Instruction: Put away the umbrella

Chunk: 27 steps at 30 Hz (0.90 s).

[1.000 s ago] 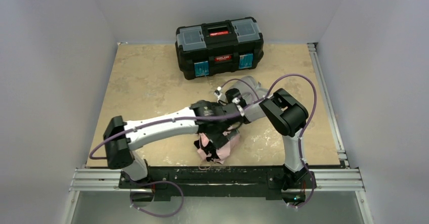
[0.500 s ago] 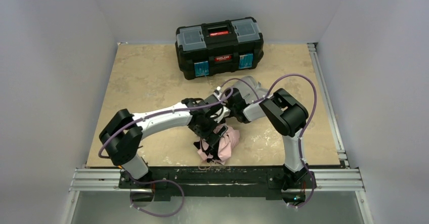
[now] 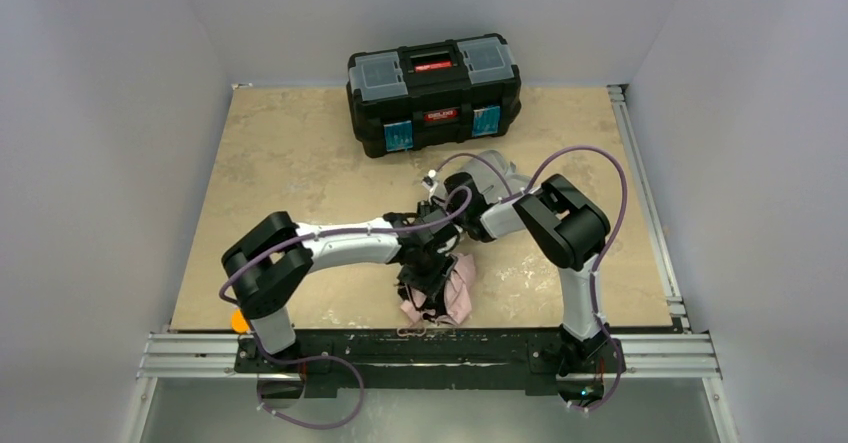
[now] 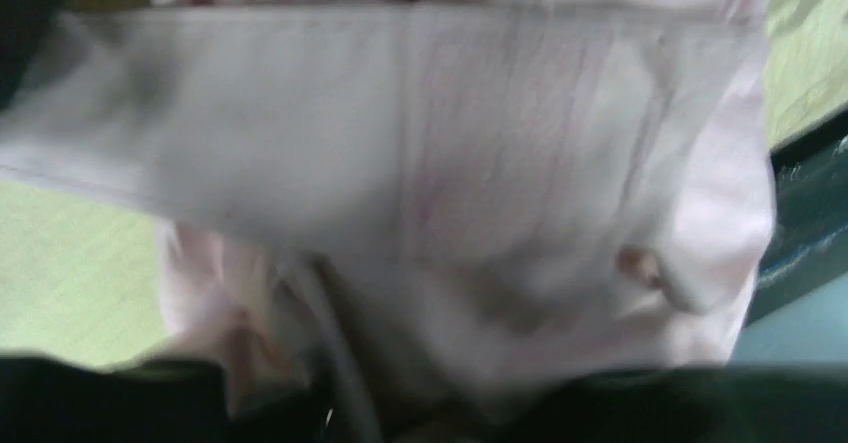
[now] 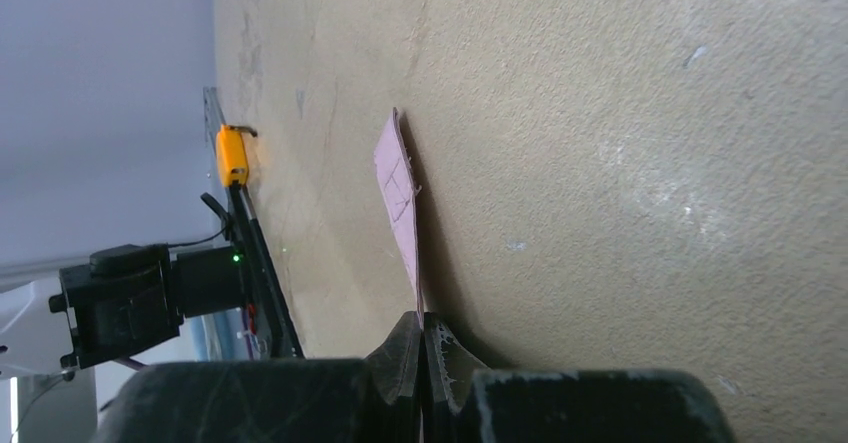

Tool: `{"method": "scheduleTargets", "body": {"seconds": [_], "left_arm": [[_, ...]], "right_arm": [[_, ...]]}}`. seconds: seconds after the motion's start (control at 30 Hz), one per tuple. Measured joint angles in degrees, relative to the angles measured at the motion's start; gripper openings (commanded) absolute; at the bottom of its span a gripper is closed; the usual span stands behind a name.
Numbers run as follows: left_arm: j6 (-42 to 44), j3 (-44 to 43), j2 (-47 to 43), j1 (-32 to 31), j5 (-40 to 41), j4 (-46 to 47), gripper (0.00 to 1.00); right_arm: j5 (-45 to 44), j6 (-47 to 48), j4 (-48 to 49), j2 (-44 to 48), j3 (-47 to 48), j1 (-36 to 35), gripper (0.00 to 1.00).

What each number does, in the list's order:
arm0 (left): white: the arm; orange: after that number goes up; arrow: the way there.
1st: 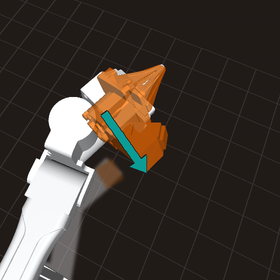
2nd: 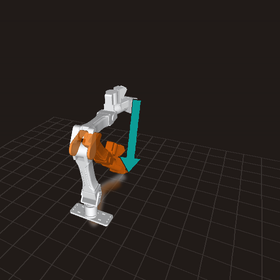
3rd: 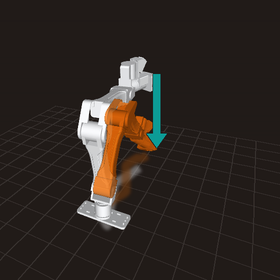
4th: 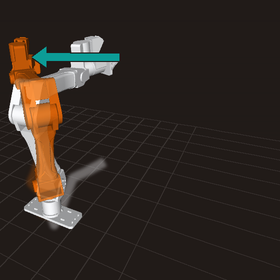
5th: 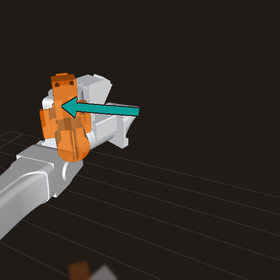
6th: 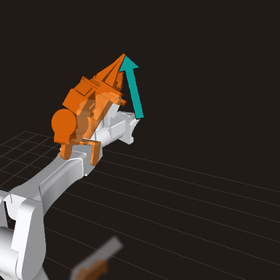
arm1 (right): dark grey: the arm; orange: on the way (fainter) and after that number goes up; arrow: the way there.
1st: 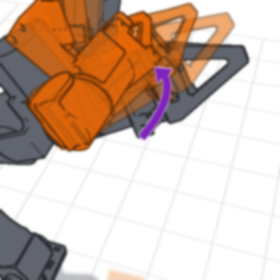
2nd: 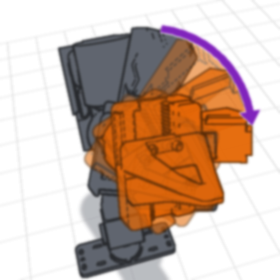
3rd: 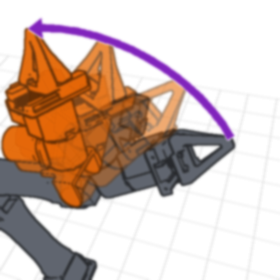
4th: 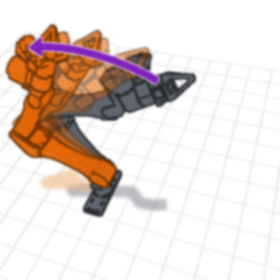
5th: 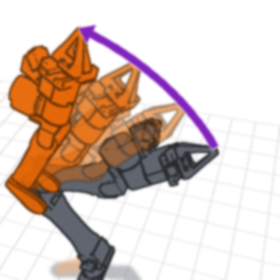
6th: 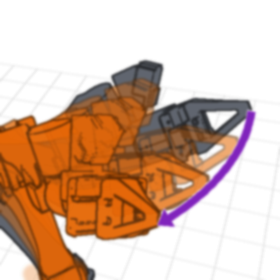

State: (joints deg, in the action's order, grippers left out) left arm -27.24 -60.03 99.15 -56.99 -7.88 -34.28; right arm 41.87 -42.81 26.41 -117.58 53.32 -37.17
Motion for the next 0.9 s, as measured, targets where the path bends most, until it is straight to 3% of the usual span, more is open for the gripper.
{"method": "scheduleTargets", "body": {"seconds": [0.1, 0.13, 0.33, 0.7, 0.9], "left_arm": [[-3.5, -1.9, 1.6, -3.0, 3.8, -1.2, 0.03], [-4.3, -2.4, 1.8, -3.9, 5.6, -1.8, 0.00], [-7.6, -4.4, 2.1, -7.2, 14.9, -5.2, 0.00], [-8.2, -14.4, 5.3, -12.5, 52.8, -23.5, 0.00], [-9.7, -20.0, 15.8, -19.0, 63.3, -30.2, 0.00]], "right_arm": [[0.0, 0.0, -0.2, 0.0, 0.1, 0.5, 0.00], [0.0, 0.0, -0.3, 0.0, 0.3, 0.6, 0.00], [-0.5, 0.7, -4.4, 0.0, 3.0, 0.6, 0.00], [-1.5, 4.1, -20.9, 6.5, 18.5, 0.4, 0.00], [0.0, 5.2, -23.2, 10.7, 20.3, 0.8, 0.00]]}}
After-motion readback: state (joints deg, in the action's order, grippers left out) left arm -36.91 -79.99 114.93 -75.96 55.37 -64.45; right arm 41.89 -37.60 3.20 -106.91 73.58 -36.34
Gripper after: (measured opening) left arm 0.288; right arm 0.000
